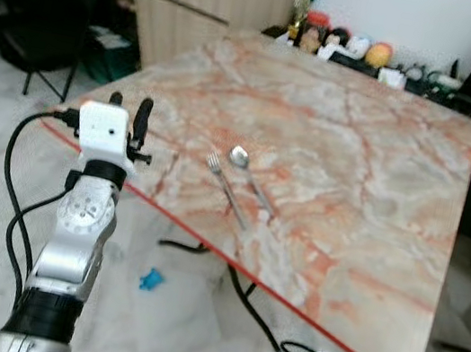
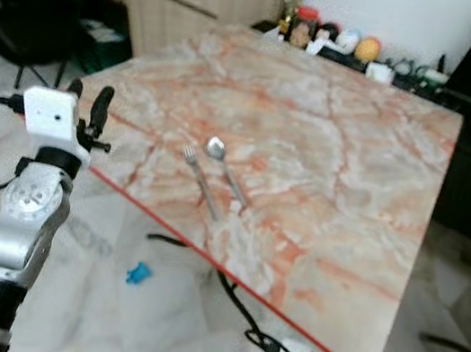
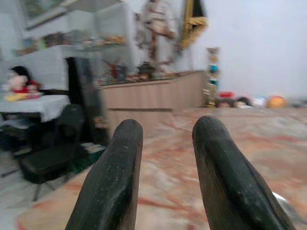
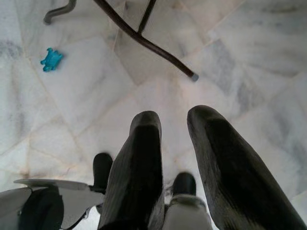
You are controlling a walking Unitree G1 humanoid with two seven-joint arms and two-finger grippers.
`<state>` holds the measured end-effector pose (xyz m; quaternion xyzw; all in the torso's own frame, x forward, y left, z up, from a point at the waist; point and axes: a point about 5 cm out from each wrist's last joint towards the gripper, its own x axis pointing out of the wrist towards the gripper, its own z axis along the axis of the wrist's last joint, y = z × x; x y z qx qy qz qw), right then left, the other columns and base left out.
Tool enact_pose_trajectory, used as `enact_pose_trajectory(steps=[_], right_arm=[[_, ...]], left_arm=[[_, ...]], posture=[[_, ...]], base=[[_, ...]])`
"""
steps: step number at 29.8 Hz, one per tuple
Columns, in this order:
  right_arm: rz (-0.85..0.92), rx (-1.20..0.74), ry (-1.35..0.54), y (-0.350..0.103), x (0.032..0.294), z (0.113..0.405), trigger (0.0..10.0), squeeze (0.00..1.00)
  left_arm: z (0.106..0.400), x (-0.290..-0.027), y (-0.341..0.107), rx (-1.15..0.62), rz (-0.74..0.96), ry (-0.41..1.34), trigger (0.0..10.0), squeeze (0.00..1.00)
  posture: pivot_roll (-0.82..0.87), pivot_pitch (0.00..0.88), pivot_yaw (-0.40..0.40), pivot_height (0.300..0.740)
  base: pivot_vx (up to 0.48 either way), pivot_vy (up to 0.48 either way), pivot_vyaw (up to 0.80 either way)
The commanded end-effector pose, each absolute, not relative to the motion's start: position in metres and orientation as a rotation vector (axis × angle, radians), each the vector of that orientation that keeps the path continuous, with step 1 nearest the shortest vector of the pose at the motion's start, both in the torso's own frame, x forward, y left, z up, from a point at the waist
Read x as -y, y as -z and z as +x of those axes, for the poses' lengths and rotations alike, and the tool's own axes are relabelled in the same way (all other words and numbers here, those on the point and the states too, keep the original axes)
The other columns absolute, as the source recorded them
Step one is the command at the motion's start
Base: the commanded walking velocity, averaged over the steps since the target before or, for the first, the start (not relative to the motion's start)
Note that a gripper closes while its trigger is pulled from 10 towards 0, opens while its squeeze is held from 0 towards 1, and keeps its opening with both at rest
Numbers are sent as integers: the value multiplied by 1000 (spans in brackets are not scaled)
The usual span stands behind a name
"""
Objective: Setting the table
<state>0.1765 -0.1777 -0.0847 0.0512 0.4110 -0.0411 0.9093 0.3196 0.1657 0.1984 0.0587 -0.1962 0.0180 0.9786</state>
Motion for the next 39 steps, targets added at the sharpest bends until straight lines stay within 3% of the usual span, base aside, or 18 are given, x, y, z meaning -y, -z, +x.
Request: enact_pose_trajectory(steps=[1,8,11,16,21,24,26,30,31,39], right_arm=[[104,-860,109,86,183,173,10000,0],[104,-861,108,86,183,173,10000,0],[105,-861,109,86,183,173,10000,0],[105,-861,110,86,183,173,10000,0],[105,-862,110,86,183,173,10000,0],[106,-863,111,86,183,173,10000,0],[105,-863,112,86,183,173,10000,0],[102,-865,121,86,183,173,10000,0],[101,-864,121,86,183,173,10000,0],[93,-870,123,86,183,173,10000,0]], left_arm=[[319,-168,-191,371,116,-35,10000,0],[315,-206,-167,287,148,-211,10000,0],[308,-231,-159,267,284,-349,10000,0],[297,-262,-147,219,345,-530,10000,0],[283,-284,-112,64,422,-626,10000,0],[269,-293,-72,-117,409,-636,10000,0],[265,-290,-56,-185,447,-586,10000,0],[250,-282,-12,-410,364,-475,10000,0],[245,-272,4,-508,344,-363,10000,0],[223,-223,49,-741,263,13,10000,0]], posture=[[70,0,-6,736],[74,0,-9,736],[73,0,-8,736],[74,0,-9,736],[74,0,-8,736],[81,0,-8,736],[82,0,-8,736],[81,0,-9,736],[83,0,-12,736],[80,0,-7,736]], base=[[0,0,0],[0,0,0],[0,0,0],[0,0,0],[0,0,0],[0,0,0],[0,0,0],[0,0,0],[0,0,0],[0,0,0]])
